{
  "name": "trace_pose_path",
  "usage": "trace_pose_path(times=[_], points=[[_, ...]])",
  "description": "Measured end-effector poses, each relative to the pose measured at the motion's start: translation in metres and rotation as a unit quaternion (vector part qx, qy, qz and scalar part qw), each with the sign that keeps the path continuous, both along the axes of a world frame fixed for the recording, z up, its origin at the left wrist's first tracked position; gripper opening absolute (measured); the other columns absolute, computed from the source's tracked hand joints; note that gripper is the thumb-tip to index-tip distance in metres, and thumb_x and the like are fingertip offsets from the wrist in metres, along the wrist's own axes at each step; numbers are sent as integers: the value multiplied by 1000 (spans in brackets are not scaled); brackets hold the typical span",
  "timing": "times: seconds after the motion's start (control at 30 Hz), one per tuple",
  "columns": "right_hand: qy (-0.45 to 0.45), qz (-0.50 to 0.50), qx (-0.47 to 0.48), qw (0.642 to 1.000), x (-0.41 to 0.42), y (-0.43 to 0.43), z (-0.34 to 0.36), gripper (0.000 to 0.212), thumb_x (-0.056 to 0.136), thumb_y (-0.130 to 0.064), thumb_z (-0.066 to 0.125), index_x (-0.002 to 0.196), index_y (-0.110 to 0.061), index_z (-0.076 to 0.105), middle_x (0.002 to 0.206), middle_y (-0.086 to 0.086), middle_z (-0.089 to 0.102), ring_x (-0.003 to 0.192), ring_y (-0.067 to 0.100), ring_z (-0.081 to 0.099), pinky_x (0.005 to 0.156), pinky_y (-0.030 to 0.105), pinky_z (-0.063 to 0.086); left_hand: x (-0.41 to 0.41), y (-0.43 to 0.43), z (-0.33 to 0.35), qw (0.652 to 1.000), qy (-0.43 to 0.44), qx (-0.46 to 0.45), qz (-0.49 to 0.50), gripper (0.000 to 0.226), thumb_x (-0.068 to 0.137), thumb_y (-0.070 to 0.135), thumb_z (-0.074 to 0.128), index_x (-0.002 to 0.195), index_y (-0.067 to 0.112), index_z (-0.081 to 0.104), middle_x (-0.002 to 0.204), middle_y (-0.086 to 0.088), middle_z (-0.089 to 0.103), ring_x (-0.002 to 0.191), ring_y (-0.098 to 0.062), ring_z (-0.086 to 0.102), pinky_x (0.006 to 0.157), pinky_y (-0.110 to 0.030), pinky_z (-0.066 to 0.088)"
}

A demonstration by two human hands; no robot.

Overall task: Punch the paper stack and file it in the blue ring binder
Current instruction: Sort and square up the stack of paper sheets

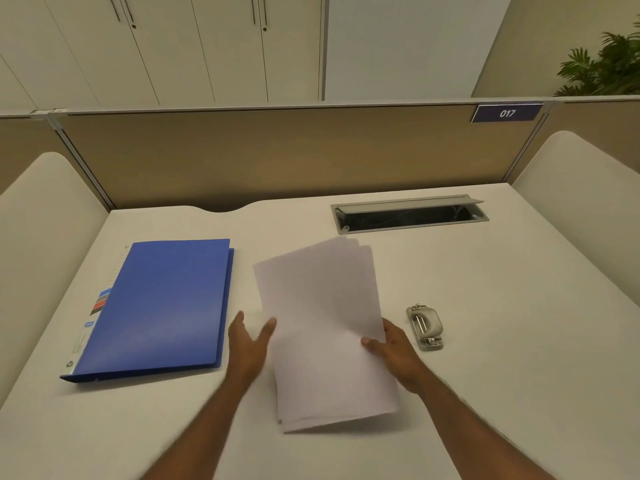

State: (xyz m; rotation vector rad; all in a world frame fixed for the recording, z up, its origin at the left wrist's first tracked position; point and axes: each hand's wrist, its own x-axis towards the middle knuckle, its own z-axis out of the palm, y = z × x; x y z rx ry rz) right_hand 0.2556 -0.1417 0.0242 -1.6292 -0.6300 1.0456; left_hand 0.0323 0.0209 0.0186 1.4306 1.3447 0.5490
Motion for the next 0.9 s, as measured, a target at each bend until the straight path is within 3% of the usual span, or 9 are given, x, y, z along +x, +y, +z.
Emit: trace_pose_path(times=[0.1, 0.17, 0.23, 0.43, 0.67, 0.77, 0.9], points=[[5, -8, 32, 999, 6, 8, 19, 33, 87, -4, 64, 115, -22, 62, 115, 5, 71, 106, 27, 67, 93, 44, 53, 11, 22, 29, 987, -128, -75, -61, 67, 88, 48, 57, 144, 18, 34, 146, -5, 45, 129, -24, 49, 104, -44, 43], [-13, -15, 46, 999, 8, 17, 35, 31, 86, -4, 64, 111, -22, 62, 111, 5, 71, 104, 27, 67, 90, 41, 55, 25, 21, 52, 983, -158, -6, -88, 41, 91, 38, 56, 129, 23, 50, 126, -1, 62, 112, -21, 61, 89, -36, 53], [-54, -42, 60, 996, 12, 26, 50, 30, 85, -5, 66, 108, -24, 61, 108, 4, 71, 102, 26, 67, 89, 39, 56, 38, 17, 72, 980, -172, 62, -78, 29, 95, 27, 53, 123, 24, 50, 117, 2, 63, 104, -18, 63, 82, -31, 55], [-133, -158, 110, 972, 19, 34, 75, 38, 87, -18, 67, 122, -11, 57, 109, 5, 66, 94, 24, 64, 84, 35, 55, 57, -13, 92, 959, -208, 170, -92, 27, 96, 18, 50, 121, 27, 41, 113, 12, 57, 101, -14, 62, 75, -13, 54], [-110, -193, 155, 963, 17, 32, 68, 39, 84, -9, 68, 121, -15, 56, 110, 3, 67, 97, 19, 65, 84, 31, 57, 64, -29, 84, 958, -226, 162, -63, 42, 93, 15, 56, 126, 31, 36, 117, 12, 54, 105, -11, 58, 79, -14, 52], [-109, -202, 157, 961, 13, 35, 64, 42, 81, -19, 67, 121, -11, 57, 110, 8, 68, 97, 26, 65, 87, 41, 57, 69, -31, 81, 960, -218, 162, -67, 37, 96, 16, 50, 123, 36, 36, 115, 21, 52, 103, -6, 57, 79, -10, 49], [-115, -216, 179, 953, 13, 36, 65, 46, 80, -25, 60, 123, -9, 55, 110, 9, 67, 98, 26, 65, 85, 37, 57, 72, -32, 81, 958, -222, 175, -56, 35, 96, 15, 48, 122, 35, 37, 114, 24, 51, 103, 6, 57, 76, -4, 48]])
